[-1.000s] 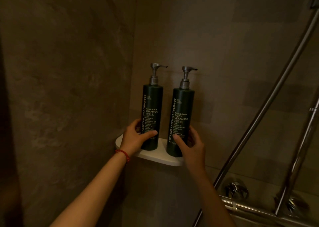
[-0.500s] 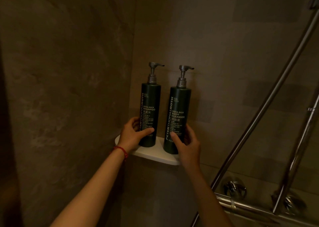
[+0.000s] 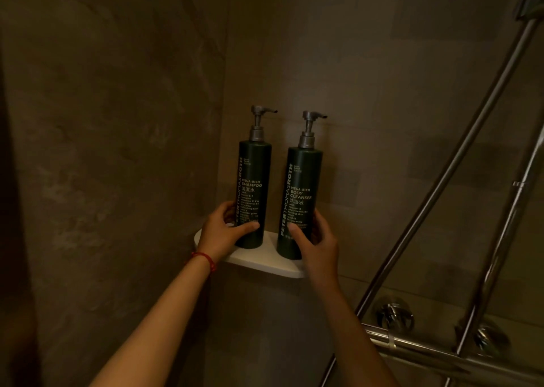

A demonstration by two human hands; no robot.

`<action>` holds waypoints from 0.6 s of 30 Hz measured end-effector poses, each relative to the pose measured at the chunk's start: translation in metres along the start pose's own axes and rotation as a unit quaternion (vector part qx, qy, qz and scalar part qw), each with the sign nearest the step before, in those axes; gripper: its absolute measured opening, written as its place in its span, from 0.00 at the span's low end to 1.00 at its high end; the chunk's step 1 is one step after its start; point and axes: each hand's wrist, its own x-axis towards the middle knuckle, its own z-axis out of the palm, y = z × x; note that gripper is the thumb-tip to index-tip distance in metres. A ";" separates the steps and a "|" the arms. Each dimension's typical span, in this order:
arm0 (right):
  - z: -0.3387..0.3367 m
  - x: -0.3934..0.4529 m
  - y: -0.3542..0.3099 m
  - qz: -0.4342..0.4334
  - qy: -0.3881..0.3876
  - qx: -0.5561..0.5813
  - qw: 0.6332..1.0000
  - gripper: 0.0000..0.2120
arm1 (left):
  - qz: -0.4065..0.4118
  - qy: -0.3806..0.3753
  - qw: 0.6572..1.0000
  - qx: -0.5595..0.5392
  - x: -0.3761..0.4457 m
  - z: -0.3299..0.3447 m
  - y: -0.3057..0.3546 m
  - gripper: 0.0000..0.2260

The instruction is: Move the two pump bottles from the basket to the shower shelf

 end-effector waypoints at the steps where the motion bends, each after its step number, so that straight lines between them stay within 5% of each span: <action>1: 0.000 -0.001 -0.001 0.001 -0.002 0.004 1.000 0.29 | 0.003 0.004 1.000 0.002 -0.002 -0.001 -0.001 0.30; 9: -0.027 -0.020 -0.014 0.046 0.033 -0.041 0.998 0.27 | 0.011 0.036 0.997 0.062 -0.033 -0.007 -0.004 0.27; 18: -0.076 -0.074 -0.034 0.032 0.052 -0.285 0.957 0.23 | 0.067 -0.009 0.977 0.204 -0.076 -0.015 0.008 0.24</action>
